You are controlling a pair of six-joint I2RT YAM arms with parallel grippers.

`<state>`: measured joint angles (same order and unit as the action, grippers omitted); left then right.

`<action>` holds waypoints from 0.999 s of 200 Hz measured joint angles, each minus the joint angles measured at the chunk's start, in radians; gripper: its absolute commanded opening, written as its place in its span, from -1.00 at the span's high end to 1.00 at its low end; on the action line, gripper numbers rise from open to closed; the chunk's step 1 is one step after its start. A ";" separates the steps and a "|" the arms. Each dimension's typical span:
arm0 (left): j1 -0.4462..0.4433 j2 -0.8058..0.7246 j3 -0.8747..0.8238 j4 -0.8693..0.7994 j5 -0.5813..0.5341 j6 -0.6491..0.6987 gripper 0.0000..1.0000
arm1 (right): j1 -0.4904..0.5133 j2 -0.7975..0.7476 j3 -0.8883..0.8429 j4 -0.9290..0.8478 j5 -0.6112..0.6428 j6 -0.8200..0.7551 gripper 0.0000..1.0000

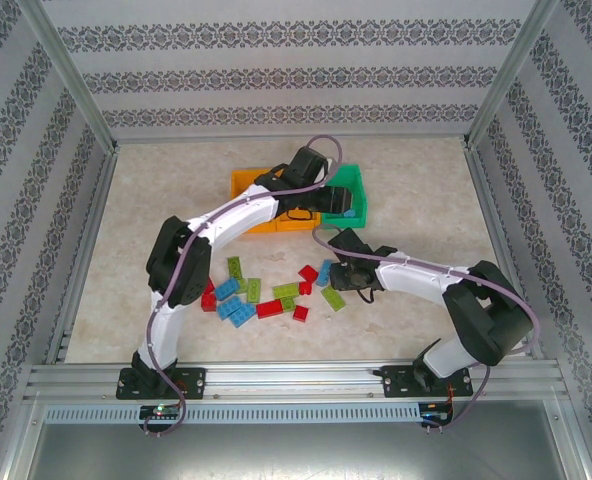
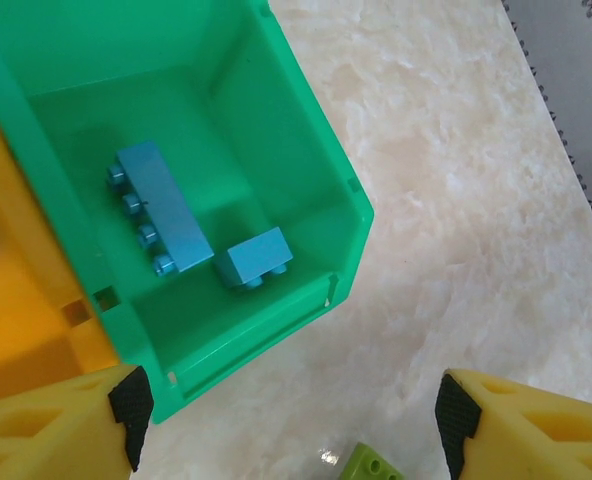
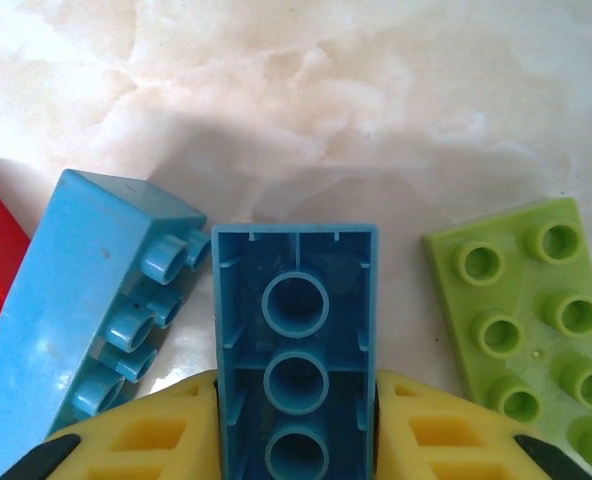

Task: Sort the legos into containers by color

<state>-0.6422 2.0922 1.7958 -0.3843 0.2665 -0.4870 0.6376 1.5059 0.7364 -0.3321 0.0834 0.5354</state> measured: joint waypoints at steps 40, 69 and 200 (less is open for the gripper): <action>0.034 -0.166 -0.179 0.035 -0.050 0.000 -0.59 | -0.014 -0.134 0.001 -0.006 0.002 -0.004 0.44; 0.072 -0.295 -0.337 0.056 -0.099 0.000 -0.62 | -0.104 -0.180 0.034 0.019 -0.025 -0.016 0.44; 0.145 -0.643 -0.777 0.015 -0.344 -0.016 -1.00 | -0.328 0.324 0.588 0.019 -0.103 -0.116 0.30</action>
<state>-0.4973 1.4490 1.0191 -0.3691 -0.0780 -0.5026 0.3092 1.8301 1.3243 -0.3134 -0.0196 0.4191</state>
